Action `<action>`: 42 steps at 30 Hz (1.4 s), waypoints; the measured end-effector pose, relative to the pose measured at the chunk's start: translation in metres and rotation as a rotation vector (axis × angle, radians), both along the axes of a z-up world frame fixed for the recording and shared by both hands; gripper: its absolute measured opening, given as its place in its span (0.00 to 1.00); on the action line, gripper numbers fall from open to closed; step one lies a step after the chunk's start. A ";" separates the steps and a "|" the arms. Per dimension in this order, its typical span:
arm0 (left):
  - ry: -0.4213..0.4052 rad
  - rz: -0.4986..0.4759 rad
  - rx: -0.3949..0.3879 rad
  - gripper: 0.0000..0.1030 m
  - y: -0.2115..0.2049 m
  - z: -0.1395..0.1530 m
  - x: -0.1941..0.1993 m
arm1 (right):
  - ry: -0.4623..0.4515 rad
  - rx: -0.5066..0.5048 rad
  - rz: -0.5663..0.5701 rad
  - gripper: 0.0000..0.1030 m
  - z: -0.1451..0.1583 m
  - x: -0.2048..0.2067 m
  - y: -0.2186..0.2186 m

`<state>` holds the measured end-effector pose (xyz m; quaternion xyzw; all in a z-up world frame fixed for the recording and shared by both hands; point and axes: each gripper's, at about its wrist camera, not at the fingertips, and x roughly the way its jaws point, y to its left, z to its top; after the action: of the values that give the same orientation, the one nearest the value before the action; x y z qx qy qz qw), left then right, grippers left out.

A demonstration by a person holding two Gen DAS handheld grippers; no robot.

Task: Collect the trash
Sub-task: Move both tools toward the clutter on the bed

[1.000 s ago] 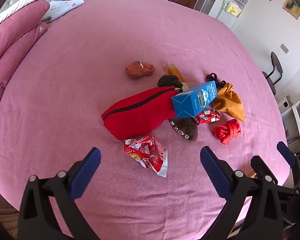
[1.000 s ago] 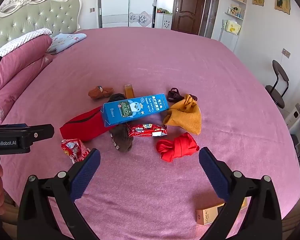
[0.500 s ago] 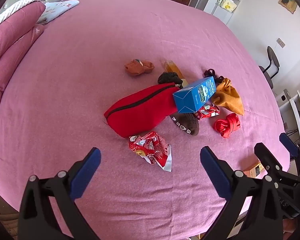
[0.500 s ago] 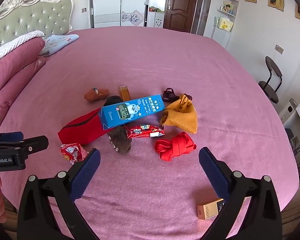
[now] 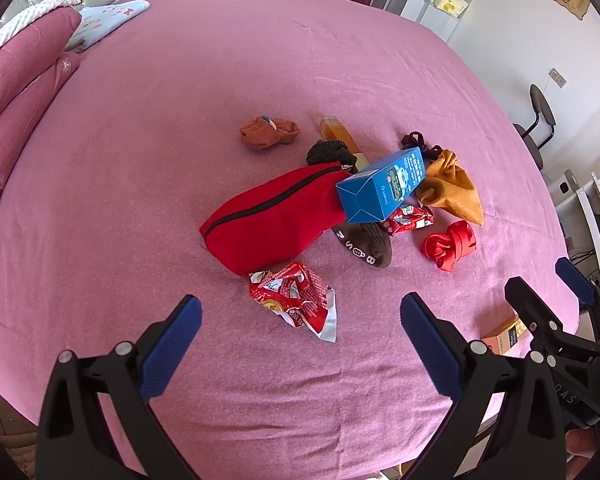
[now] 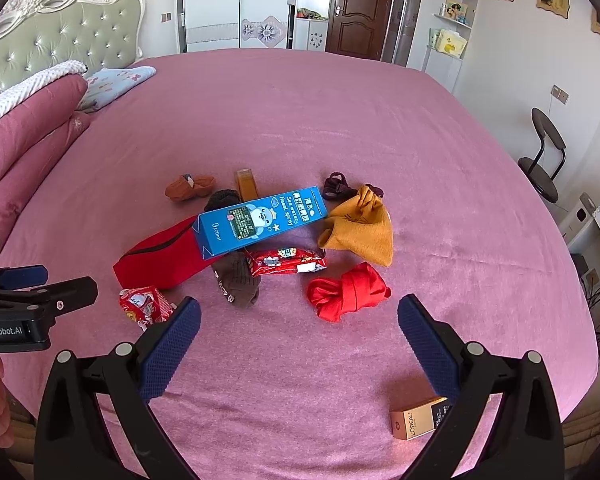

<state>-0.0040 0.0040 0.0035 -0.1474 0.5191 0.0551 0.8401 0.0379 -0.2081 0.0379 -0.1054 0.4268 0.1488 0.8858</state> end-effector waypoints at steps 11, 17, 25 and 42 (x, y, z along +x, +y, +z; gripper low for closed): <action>0.008 -0.008 0.005 0.96 -0.006 0.001 0.005 | 0.005 0.011 -0.001 0.92 0.002 0.006 -0.006; 0.021 -0.012 0.005 0.96 -0.009 -0.004 0.006 | 0.013 0.012 -0.001 0.92 0.000 0.007 -0.008; 0.023 -0.016 0.010 0.96 -0.010 -0.005 0.009 | 0.020 0.015 0.017 0.92 -0.002 0.009 -0.005; 0.139 0.025 -0.058 0.96 -0.002 -0.037 0.026 | 0.070 0.021 0.045 0.92 -0.018 0.021 -0.001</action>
<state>0.0217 0.0018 -0.0338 -0.1740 0.5758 0.0608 0.7966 0.0588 -0.2090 0.0203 -0.1002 0.4537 0.1767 0.8677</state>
